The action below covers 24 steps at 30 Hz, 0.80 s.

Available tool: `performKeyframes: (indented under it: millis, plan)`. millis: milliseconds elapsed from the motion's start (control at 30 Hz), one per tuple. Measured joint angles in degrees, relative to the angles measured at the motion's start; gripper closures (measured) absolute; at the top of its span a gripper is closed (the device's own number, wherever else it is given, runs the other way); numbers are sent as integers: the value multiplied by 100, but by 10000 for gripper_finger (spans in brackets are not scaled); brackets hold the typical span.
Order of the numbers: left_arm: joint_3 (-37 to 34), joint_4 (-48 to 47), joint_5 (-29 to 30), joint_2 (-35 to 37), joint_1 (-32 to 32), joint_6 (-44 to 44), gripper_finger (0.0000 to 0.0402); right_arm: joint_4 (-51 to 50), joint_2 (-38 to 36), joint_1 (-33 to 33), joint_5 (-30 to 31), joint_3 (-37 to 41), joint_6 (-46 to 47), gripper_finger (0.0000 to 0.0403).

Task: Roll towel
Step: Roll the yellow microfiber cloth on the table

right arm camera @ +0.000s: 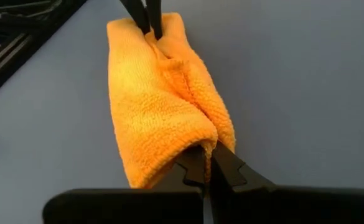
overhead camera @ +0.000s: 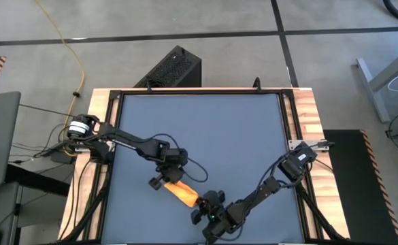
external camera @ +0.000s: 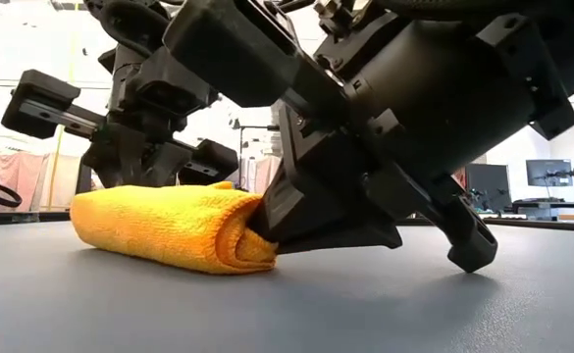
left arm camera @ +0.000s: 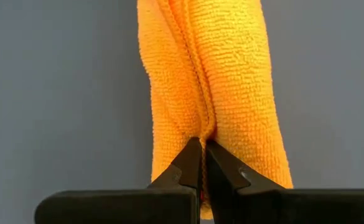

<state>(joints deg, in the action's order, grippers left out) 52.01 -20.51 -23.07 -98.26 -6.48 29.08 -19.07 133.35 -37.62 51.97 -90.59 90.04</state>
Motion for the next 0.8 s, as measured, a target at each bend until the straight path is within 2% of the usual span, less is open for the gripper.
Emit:
performKeyframes:
  millis: [200,300,433,567,667,733,800]
  plan:
    - [44,131,390,28,-10,-130,393,0,-10,115,-256,-4,112,383]
    - [154,85,866,152,4,-114,373,-21,-16,135,-335,-7,242,383]
    - [199,47,1223,528,14,-131,342,-82,-16,139,-375,-9,415,383]
    - [201,-124,1098,980,11,-243,328,-169,-12,153,-442,-9,715,383]
    - [159,-200,620,1192,-70,-450,329,-328,-12,184,-538,-9,1053,383]
    - [-104,100,235,1285,-238,-562,332,-410,-9,185,-553,-9,1206,383]
    - [-472,730,199,1291,-498,-595,337,-474,-7,185,-545,-8,1393,383]
